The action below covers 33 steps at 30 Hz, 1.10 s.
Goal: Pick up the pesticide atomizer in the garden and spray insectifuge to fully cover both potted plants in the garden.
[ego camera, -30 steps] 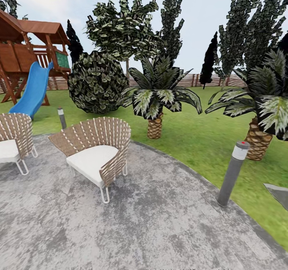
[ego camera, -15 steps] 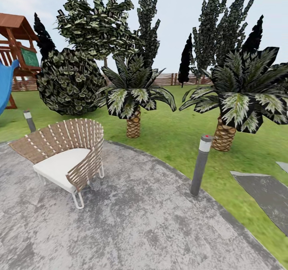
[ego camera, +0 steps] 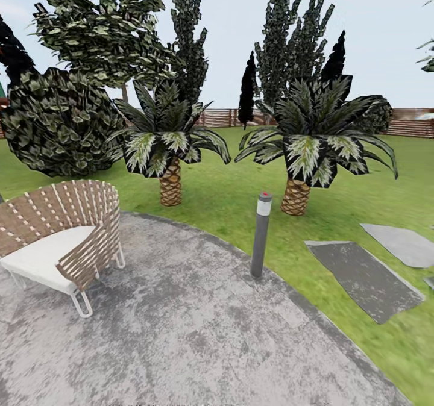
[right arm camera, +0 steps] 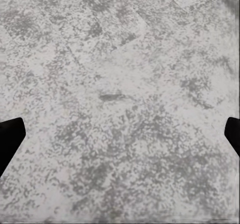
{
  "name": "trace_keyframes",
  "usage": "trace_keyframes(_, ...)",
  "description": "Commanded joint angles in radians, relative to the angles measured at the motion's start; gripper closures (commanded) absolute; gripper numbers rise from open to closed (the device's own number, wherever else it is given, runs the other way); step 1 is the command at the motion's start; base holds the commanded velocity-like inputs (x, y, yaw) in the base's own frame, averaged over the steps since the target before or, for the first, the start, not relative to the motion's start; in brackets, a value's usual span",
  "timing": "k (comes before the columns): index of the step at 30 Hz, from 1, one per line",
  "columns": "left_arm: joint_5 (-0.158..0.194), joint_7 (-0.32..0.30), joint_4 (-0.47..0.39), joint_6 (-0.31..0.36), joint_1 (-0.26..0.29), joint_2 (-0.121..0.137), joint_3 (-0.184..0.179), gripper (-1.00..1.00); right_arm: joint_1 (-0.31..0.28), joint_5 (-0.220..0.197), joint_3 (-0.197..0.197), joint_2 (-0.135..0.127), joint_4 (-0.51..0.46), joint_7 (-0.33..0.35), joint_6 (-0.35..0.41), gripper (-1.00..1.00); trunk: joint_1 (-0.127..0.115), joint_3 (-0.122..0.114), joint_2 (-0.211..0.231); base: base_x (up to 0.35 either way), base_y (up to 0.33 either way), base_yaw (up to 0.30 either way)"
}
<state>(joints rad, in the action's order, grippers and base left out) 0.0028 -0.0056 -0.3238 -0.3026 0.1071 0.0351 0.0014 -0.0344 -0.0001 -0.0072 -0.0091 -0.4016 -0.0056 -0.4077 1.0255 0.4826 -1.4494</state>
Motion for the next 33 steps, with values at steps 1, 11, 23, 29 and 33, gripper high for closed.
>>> trace_keyframes(1,0.000,-0.001,0.001,-0.003,0.000,0.000,0.000,-1.00,-0.001,0.000,0.000,0.000,0.001,-0.001,-0.003,-1.00,-0.001,0.001,-0.001,-0.231,-0.203,-0.286)
trace_keyframes(11,0.001,-0.001,0.001,-0.006,0.000,0.000,0.000,-1.00,-0.001,0.000,0.000,0.001,0.001,-0.001,-0.002,-1.00,-0.001,0.008,-0.001,-0.089,-0.251,-0.281)
trace_keyframes(23,0.002,0.001,0.001,-0.006,0.000,0.002,0.003,-1.00,-0.001,-0.001,-0.001,0.001,-0.005,0.001,0.000,-1.00,-0.001,0.019,-0.001,0.000,-0.066,-0.266)
trace_keyframes(29,0.002,0.001,0.001,-0.006,0.000,0.002,0.003,-1.00,-0.001,-0.001,0.000,0.001,-0.006,0.001,0.000,-1.00,-0.001,0.025,-0.001,0.000,0.000,-0.256)
trace_keyframes(33,0.002,0.001,0.001,-0.006,0.000,0.002,0.003,-1.00,-0.001,0.000,0.000,0.001,-0.006,0.000,-0.001,-1.00,-0.001,0.029,-0.001,0.000,0.000,-0.250)
